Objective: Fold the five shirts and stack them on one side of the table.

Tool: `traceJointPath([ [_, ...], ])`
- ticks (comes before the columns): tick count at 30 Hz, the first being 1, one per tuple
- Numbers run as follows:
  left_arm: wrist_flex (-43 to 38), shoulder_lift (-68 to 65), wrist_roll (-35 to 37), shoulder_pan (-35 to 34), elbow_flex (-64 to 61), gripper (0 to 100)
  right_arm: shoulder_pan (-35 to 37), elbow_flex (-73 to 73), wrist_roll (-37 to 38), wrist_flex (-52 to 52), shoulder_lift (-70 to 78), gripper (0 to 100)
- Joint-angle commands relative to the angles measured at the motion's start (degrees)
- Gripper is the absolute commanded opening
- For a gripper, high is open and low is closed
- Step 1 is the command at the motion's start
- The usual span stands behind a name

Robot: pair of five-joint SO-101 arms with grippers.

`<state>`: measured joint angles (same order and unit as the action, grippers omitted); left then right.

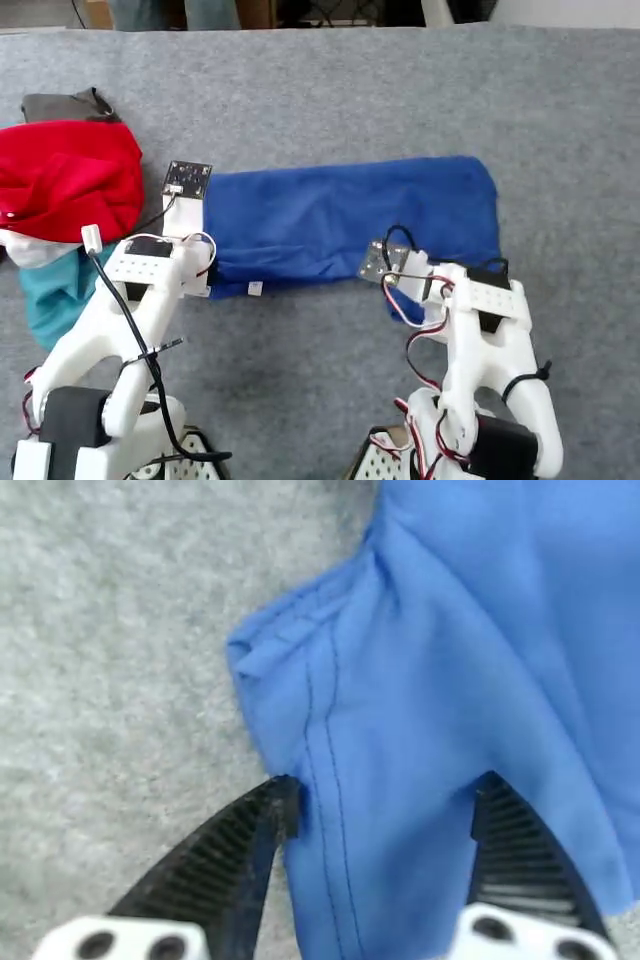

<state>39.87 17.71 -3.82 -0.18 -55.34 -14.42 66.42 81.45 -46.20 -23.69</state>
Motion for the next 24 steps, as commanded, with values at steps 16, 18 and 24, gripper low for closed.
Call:
traceJointPath([
  [16,-0.5,0.1,0.2,-0.4,2.4,8,-2.1,-27.7,-2.5,-8.3,20.6,1.8],
  [18,-0.5,0.1,0.2,-0.4,2.4,8,-1.9,-35.5,-2.5,-14.1,23.3,1.5],
  [24,-0.5,0.1,0.1,-0.4,2.4,8,1.9,-59.9,-2.5,-28.5,32.4,1.5],
])
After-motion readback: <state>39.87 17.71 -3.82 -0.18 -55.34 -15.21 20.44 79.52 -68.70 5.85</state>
